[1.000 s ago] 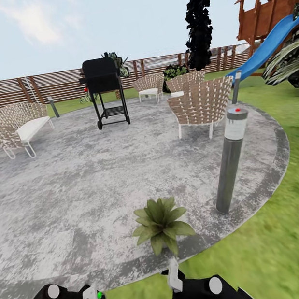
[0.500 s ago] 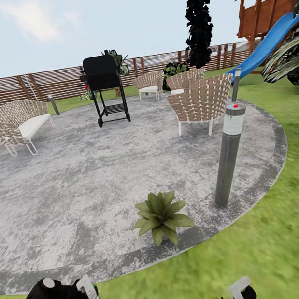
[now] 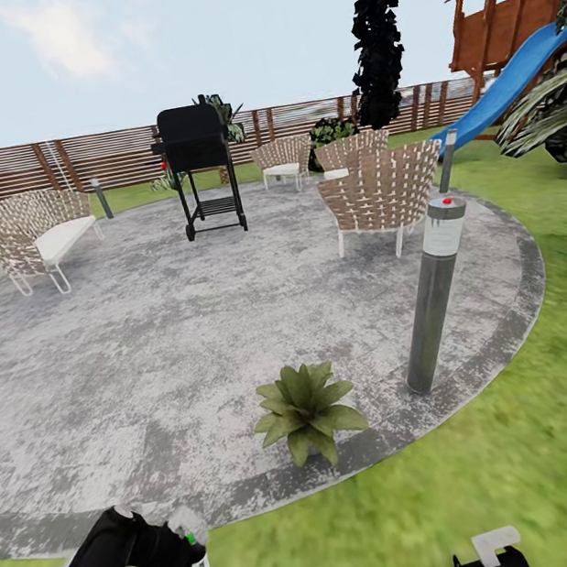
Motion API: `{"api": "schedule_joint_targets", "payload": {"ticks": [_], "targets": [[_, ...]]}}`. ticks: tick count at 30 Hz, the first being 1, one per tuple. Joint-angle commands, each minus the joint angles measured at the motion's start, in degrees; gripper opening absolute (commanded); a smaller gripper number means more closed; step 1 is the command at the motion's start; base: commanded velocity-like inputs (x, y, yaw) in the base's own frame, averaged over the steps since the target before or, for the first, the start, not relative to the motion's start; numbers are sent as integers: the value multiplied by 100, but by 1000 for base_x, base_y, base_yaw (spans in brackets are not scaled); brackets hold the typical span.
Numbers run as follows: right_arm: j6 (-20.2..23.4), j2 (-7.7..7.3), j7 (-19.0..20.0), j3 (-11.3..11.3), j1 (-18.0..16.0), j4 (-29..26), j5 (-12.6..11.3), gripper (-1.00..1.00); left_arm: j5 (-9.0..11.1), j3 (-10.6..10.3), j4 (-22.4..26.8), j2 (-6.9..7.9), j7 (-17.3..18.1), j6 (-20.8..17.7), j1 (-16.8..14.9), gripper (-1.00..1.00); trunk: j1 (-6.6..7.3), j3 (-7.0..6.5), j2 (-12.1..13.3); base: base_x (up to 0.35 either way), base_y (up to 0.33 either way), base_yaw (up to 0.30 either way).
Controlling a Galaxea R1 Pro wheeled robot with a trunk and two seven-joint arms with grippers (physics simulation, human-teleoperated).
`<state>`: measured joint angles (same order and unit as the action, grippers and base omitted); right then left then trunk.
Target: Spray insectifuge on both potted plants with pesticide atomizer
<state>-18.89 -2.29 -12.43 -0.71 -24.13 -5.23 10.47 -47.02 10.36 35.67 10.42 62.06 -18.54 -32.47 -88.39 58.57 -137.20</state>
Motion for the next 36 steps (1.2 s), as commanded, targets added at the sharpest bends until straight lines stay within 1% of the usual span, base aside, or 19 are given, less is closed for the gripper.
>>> {"api": "schedule_joint_targets", "payload": {"ticks": [1, 3, 4, 6, 7, 8, 9, 10, 12, 16, 21, 22, 28, 32, 36], "targets": [[-9, 0, -32, -8, -4, 14, 54, 100, -44, 20, 9, -67, 31, -75, -9, -100, 1, 5, -2, 0, 0, 0], [-9, 0, -34, -8, -4, 26, 52, 100, -65, 9, 9, -181, 22, -125, -20, -100, 1, 5, -2, 0, 0, 0], [-9, 0, -39, -8, -2, 33, 52, 100, -68, 1, 10, -252, 19, -244, -30, -100, 1, 5, -2, 0, 0, 0], [-13, -3, -50, -17, 2, 34, 52, 100, -58, -8, 11, -334, 18, -588, -42, -100, 1, 5, -2, 0, 0, 0], [-16, -7, -53, -41, 4, 32, 37, 100, -61, -12, 15, -387, 21, -876, -95, -100, 1, 5, -2, 0, 0, 0], [-17, -37, -55, -134, 4, 32, -30, 100, -66, -14, 12, -421, 33, -1116, -193, -100, 1, 5, -2, 0, 0, 0], [-11, -138, -57, -510, 5, 24, -260, 100, -91, -19, 9, -556, 49, -1368, -392, -100, 1, 5, -2, 0, 0, 0], [-15, -159, -51, -614, 5, 32, -320, 100, -99, -28, 10, -679, 47, -1627, -440, -100, 1, 5, -2, 0, 0, 0], [-17, -158, -33, -632, 5, 37, -324, 100, -104, -35, 10, -726, 44, -1758, -454, -100, 1, 5, -2, 21, 0, 0], [-18, -153, -24, -637, 5, 39, -326, 100, -120, -41, 10, -742, 43, -1819, -458, -100, 1, 5, -2, 217, -29, 0], [-18, -135, -41, -635, 5, 33, -327, 100, -123, -42, 10, -743, 43, -1828, -454, -100, 1, 5, -2, 200, -198, 0], [-27, -105, -56, -632, 5, 40, -327, 100, -123, -42, 1, -671, 26, -1829, -446, -100, 1, 5, -2, 0, 0, 0], [-27, -105, -55, -632, 5, 40, -327, 100, -123, -42, 1, -670, 25, -1829, -453, -100, 1, 5, -2, 11, -5, 0], [-27, -105, -52, -635, 5, 40, -327, 100, -123, -42, 1, -684, 25, -1829, -453, -100, 1, 5, -2, 143, -148, 0], [-27, -105, -48, -632, 5, 40, -322, 100, -123, -42, 1, -668, 25, -1829, -448, -100, 1, 5, -2, 106, -107, 0]]}}
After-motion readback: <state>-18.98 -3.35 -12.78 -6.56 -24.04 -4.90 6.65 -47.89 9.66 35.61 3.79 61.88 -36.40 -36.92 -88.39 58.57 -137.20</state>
